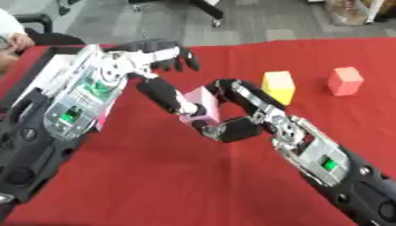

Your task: Pick up the objects with one hand, pass them to the other hand, and then place them into the box on the other side of the table.

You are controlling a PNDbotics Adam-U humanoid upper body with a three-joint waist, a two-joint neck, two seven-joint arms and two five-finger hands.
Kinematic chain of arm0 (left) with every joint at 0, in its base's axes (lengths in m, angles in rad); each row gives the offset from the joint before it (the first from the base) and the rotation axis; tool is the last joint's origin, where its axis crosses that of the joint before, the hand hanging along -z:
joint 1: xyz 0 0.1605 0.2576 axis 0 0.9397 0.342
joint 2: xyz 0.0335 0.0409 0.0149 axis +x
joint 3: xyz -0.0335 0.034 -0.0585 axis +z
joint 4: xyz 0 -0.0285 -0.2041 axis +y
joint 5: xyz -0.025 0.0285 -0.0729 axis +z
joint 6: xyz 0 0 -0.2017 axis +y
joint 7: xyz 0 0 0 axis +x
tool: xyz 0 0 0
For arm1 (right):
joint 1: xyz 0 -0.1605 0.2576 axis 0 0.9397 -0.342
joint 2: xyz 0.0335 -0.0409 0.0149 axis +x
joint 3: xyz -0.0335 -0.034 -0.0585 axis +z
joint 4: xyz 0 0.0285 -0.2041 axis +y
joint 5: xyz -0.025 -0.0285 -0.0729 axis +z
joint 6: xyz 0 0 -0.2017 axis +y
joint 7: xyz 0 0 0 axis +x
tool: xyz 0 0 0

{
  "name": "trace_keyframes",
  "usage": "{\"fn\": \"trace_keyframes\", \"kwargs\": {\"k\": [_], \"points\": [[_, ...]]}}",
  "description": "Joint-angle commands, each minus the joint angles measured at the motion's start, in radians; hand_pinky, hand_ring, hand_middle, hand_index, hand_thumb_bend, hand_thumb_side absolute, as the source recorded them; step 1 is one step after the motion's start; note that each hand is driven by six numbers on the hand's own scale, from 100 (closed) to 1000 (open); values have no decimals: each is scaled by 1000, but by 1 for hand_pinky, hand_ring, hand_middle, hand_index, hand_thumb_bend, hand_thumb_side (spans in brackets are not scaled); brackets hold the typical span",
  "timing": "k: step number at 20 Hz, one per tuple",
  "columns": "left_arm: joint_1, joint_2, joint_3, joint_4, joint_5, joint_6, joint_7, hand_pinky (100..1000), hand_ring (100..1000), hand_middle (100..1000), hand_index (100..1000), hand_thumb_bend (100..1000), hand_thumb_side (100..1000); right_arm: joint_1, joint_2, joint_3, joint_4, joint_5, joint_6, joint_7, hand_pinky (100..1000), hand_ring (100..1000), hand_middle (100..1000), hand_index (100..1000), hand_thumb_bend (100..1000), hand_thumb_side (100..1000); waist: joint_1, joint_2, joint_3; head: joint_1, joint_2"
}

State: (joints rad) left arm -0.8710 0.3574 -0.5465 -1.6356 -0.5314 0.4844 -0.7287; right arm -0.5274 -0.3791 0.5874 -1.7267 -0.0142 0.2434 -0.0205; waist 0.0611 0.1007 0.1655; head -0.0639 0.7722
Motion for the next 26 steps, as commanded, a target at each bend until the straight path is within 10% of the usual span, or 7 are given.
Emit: {"fn": "trace_keyframes", "kwargs": {"k": [1, 26], "points": [[-9, 4, 5, 17, 23, 50, -50, 845, 828, 821, 832, 441, 356, -22, -8, -6, -39, 1, -1, 6, 786, 531, 489, 582, 173, 100, 6, -15, -2, 2, -2], [24, -4, 43, 27, 188, 94, -87, 863, 828, 825, 846, 460, 457, -24, -15, -3, -43, -2, 5, 0, 778, 524, 484, 577, 191, 100, 7, -12, -5, -3, -2]]}}
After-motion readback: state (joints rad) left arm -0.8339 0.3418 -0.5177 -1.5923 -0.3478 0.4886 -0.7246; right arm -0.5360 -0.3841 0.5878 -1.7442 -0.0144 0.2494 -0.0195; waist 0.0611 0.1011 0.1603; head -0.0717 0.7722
